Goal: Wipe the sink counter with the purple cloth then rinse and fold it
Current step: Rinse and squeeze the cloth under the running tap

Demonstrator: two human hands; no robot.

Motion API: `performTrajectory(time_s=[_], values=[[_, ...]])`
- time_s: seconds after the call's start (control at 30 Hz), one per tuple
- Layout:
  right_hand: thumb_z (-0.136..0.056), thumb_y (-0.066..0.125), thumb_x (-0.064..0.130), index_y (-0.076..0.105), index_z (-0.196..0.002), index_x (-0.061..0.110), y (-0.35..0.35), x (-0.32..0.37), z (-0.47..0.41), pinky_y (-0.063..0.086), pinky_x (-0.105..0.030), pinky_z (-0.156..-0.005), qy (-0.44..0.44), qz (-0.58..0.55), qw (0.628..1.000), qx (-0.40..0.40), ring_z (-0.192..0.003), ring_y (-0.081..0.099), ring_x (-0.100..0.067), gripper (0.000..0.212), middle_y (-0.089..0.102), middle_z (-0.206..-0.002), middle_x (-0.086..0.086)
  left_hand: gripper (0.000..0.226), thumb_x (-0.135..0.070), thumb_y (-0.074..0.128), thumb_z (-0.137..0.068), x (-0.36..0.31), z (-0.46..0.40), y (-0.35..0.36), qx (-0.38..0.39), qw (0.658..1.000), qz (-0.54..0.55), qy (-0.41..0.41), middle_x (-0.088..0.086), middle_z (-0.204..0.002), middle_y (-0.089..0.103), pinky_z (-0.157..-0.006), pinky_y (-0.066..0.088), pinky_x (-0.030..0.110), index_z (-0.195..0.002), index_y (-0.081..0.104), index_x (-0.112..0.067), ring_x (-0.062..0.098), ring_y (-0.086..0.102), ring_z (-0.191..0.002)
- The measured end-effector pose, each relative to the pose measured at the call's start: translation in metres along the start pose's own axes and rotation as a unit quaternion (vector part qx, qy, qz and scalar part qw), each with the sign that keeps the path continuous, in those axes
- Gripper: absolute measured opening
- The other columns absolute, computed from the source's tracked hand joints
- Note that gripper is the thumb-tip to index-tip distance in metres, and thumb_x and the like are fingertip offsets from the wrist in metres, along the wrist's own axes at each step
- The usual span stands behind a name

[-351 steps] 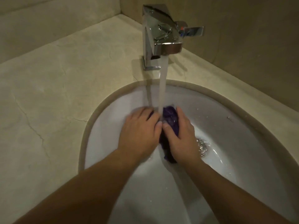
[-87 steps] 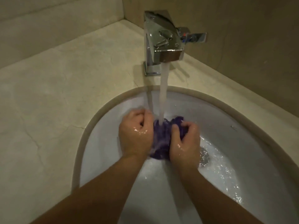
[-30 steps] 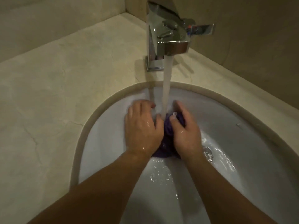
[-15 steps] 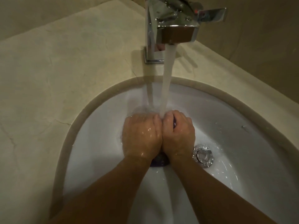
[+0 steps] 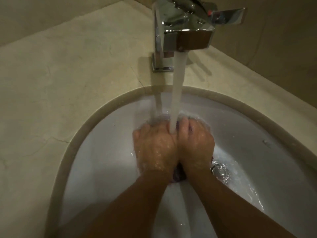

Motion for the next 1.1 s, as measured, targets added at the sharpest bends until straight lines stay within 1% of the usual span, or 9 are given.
performTrajectory(time_s=[0.1, 0.17, 0.33, 0.53, 0.67, 0.73, 0.83, 0.93, 1.1], values=[[-0.095, 0.036, 0.032, 0.063, -0.073, 0.019, -0.005, 0.01, 0.001, 0.05, -0.041, -0.072, 0.003, -0.049, 0.999, 0.023, -0.064, 0.059, -0.026, 0.037, 0.062, -0.068, -0.001, 0.053, -0.057, 0.029, -0.1, 0.004, -0.001, 0.003, -0.005, 0.999, 0.047, -0.018, -0.01, -0.079, 0.065, -0.085, 0.044, 0.037, -0.084, 0.07, -0.027, 0.015, 0.062, -0.086], [-0.097, 0.032, 0.035, 0.065, -0.079, 0.013, -0.003, 0.011, 0.0, 0.046, -0.037, -0.072, 0.015, -0.032, 0.997, 0.064, -0.072, 0.061, -0.031, 0.043, 0.063, -0.075, -0.005, 0.046, -0.051, 0.034, -0.1, 0.004, -0.001, -0.005, -0.029, 0.997, 0.071, 0.0, -0.013, -0.072, 0.055, -0.077, 0.043, 0.033, -0.079, 0.067, -0.027, 0.014, 0.062, -0.077], [-0.106, 0.041, 0.034, 0.056, -0.078, 0.027, -0.017, 0.005, -0.001, 0.034, -0.023, -0.06, 0.141, -0.154, 0.974, 0.087, -0.065, 0.051, -0.004, 0.033, 0.055, -0.07, 0.012, 0.042, -0.042, 0.042, -0.103, 0.003, -0.004, -0.034, -0.043, 0.971, 0.236, 0.02, -0.004, -0.071, 0.061, -0.066, 0.055, 0.036, -0.084, 0.07, -0.017, 0.018, 0.06, -0.066], [-0.097, 0.044, 0.038, 0.07, -0.085, 0.033, -0.055, 0.049, -0.021, 0.05, -0.029, -0.093, 0.094, -0.338, 0.931, 0.096, -0.098, 0.061, -0.004, 0.03, 0.063, -0.109, -0.001, 0.046, -0.043, 0.037, -0.098, -0.006, -0.02, -0.119, -0.199, 0.949, 0.197, 0.147, 0.003, -0.085, 0.054, -0.079, 0.028, 0.034, -0.081, 0.067, -0.012, 0.019, 0.047, -0.083], [-0.101, 0.046, 0.039, 0.076, -0.076, 0.051, -0.033, 0.023, 0.006, 0.045, -0.043, -0.109, 0.174, -0.337, 0.91, 0.168, -0.118, 0.062, -0.015, 0.041, 0.066, -0.126, -0.003, 0.036, -0.043, 0.05, -0.093, 0.004, -0.01, -0.08, -0.128, 0.97, 0.108, 0.175, 0.007, -0.094, 0.06, -0.079, 0.031, 0.036, -0.075, 0.064, -0.015, 0.026, 0.051, -0.089], [-0.101, 0.051, 0.029, 0.078, -0.09, 0.043, -0.022, -0.001, 0.024, 0.044, -0.046, -0.109, 0.213, -0.318, 0.909, 0.166, -0.119, 0.061, -0.016, 0.033, 0.066, -0.128, -0.001, 0.024, -0.038, 0.056, -0.088, 0.011, 0.002, -0.053, -0.084, 0.978, 0.106, 0.156, 0.006, -0.094, 0.058, -0.08, 0.041, 0.039, -0.077, 0.057, -0.016, 0.026, 0.051, -0.09], [-0.1, 0.051, 0.015, 0.055, -0.132, 0.045, -0.015, -0.015, 0.037, 0.045, -0.026, -0.099, 0.209, -0.279, 0.924, 0.157, -0.116, 0.056, -0.005, 0.044, 0.054, -0.138, 0.011, 0.017, -0.023, 0.052, -0.082, 0.007, 0.015, -0.026, -0.025, 0.974, 0.175, 0.141, 0.007, -0.098, 0.055, -0.085, 0.046, 0.044, -0.094, 0.055, -0.011, 0.025, 0.049, -0.092], [-0.101, 0.048, 0.022, 0.045, -0.146, 0.041, -0.008, -0.013, 0.038, 0.032, -0.006, -0.082, 0.195, -0.236, 0.941, 0.147, -0.111, 0.048, -0.001, 0.05, 0.047, -0.129, 0.017, 0.036, -0.027, 0.042, -0.089, 0.008, 0.018, -0.012, 0.012, 0.964, 0.229, 0.133, 0.002, -0.116, 0.061, -0.098, 0.045, 0.04, -0.118, 0.058, -0.016, 0.02, 0.052, -0.106], [-0.092, 0.034, 0.047, 0.063, -0.133, 0.034, -0.001, -0.002, 0.031, 0.038, -0.025, -0.089, 0.111, -0.138, 0.975, 0.13, -0.107, 0.053, -0.011, 0.052, 0.061, -0.113, 0.01, 0.043, -0.039, 0.033, -0.098, 0.003, 0.02, -0.017, 0.003, 0.967, 0.2, 0.155, -0.001, -0.106, 0.069, -0.089, 0.045, 0.033, -0.119, 0.065, -0.02, 0.017, 0.059, -0.094]])
Point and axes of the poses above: each hand's wrist, its own z-axis away from the middle knuckle, its own y-axis out of the palm, x = y × z, the point moved 10 cm from there along -z, towards the middle knuckle
